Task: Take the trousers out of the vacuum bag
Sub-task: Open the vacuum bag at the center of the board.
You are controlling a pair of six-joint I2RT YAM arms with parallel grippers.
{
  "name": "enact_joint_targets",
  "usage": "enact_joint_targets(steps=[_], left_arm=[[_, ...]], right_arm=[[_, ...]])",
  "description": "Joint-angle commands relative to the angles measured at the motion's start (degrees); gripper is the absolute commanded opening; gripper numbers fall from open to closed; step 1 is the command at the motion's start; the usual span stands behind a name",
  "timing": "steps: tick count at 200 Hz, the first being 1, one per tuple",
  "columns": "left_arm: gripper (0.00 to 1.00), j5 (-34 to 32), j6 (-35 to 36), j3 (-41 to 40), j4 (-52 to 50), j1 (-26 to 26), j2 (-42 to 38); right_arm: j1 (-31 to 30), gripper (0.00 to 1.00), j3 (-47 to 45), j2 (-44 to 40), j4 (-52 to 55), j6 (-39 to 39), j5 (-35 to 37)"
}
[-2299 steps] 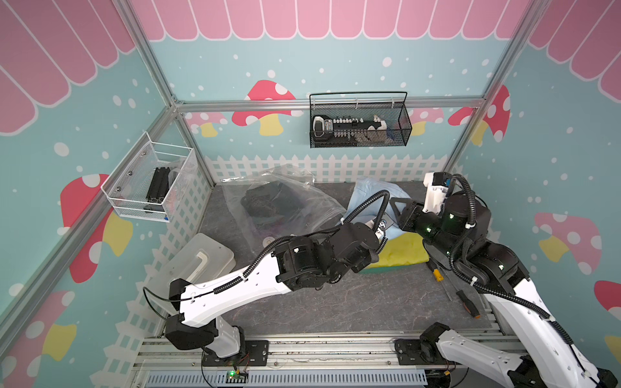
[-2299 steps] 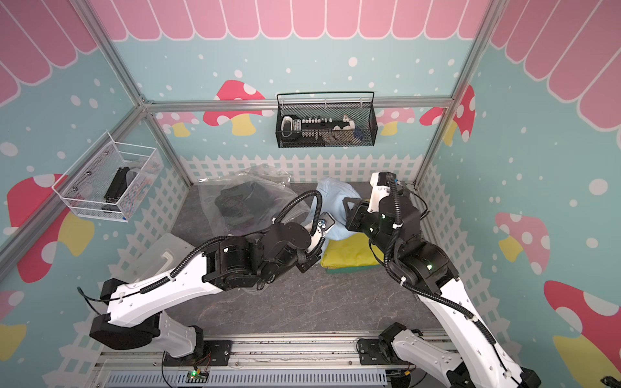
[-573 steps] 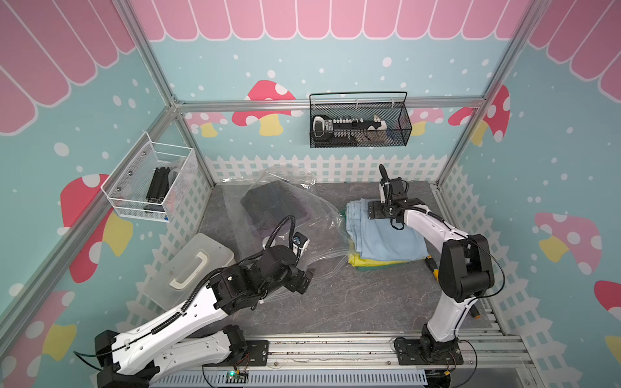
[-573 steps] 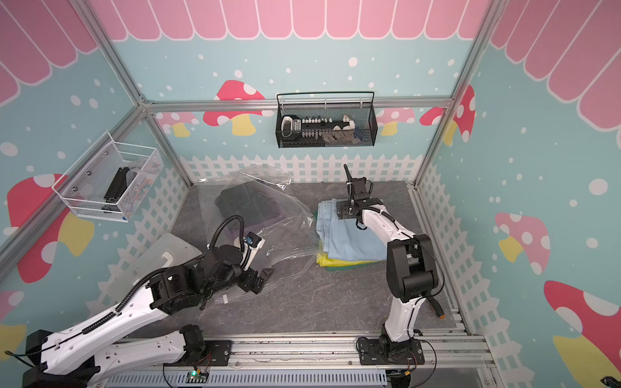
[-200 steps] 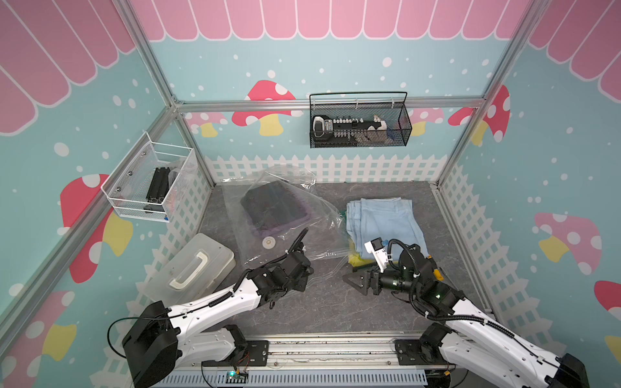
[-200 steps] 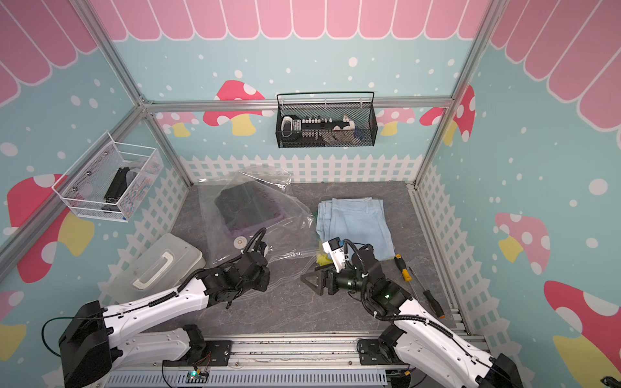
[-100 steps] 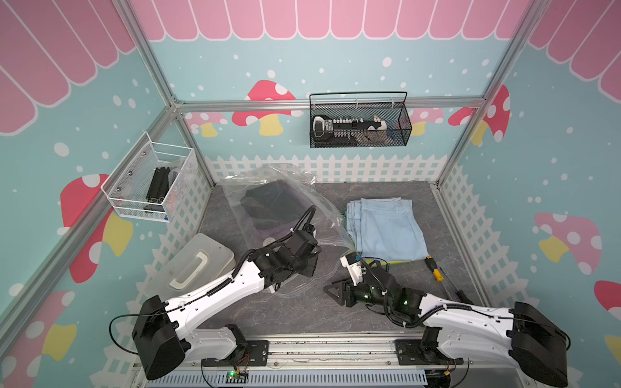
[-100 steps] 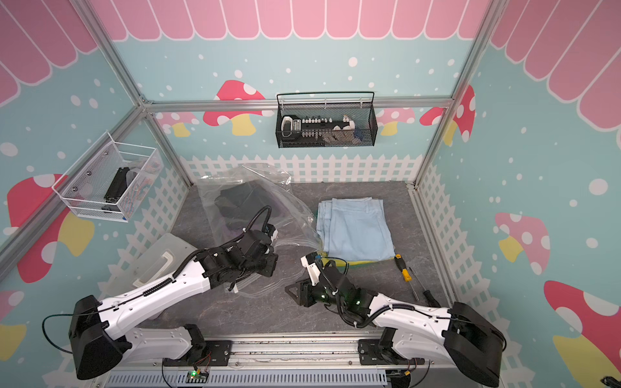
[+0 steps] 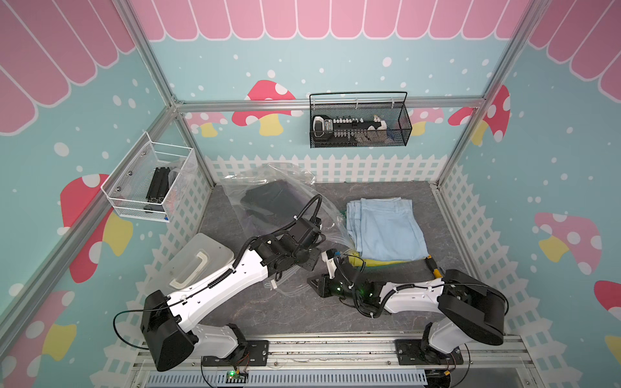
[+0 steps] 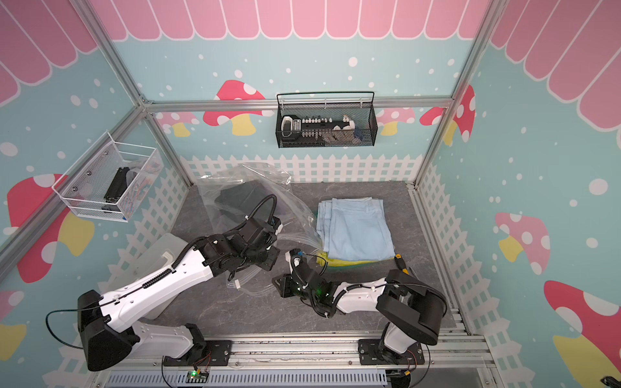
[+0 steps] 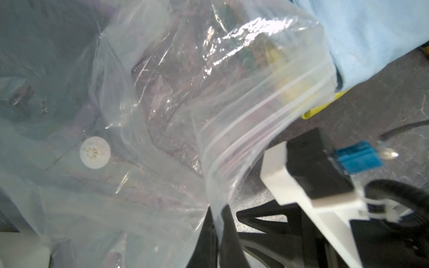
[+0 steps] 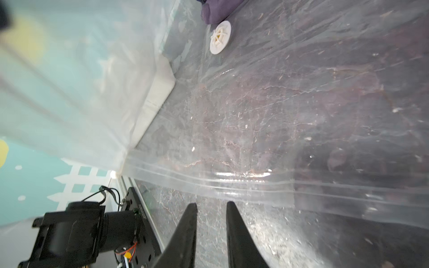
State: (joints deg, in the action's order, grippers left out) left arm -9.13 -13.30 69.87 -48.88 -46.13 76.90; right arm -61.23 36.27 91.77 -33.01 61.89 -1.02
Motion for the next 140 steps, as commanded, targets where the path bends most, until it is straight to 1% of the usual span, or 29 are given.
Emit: enact_joint_targets(steps=[1, 21, 32, 53, 94, 98, 123, 140], left_arm=[[0.00, 3.22, 4.11, 2.36, -1.57, 1.02, -0.97], [0.00, 3.61, 4.20, 3.05, -1.47, 1.76, -0.74], [0.00, 4.03, 4.40, 3.79, -1.46, 2.30, -0.34], [0.00, 5.10, 4.73, 5.63, -1.47, 2.78, 0.09], [0.00, 6.82, 5.10, 9.06, -1.05, 3.85, 1.23], [0.00, 7.18, 5.12, 9.28, -0.97, 3.98, 1.38], [0.00, 9.09, 5.17, 11.14, -0.64, 4.38, 2.85], [0.00, 9.73, 5.56, 12.37, -0.55, 4.40, 3.73]], right_arm=[[-0.29, 0.24, 3.92, 4.40, -4.98, 3.96, 2.76], [-0.16, 0.25, 7.05, 8.23, -5.21, 5.00, 3.92], [0.03, 0.24, 7.98, 10.12, -5.34, 8.15, 5.03], [1.43, 0.24, 8.93, 13.54, -9.04, 10.14, 5.12], [4.42, 0.24, 12.28, 16.60, -9.62, 12.70, 5.54], [4.78, 0.24, 12.60, 18.48, -9.71, 13.03, 5.62], [6.63, 0.24, 15.05, 20.55, -9.78, 14.47, 6.10], [7.73, 0.24, 17.81, 21.78, -8.24, 14.91, 6.55]])
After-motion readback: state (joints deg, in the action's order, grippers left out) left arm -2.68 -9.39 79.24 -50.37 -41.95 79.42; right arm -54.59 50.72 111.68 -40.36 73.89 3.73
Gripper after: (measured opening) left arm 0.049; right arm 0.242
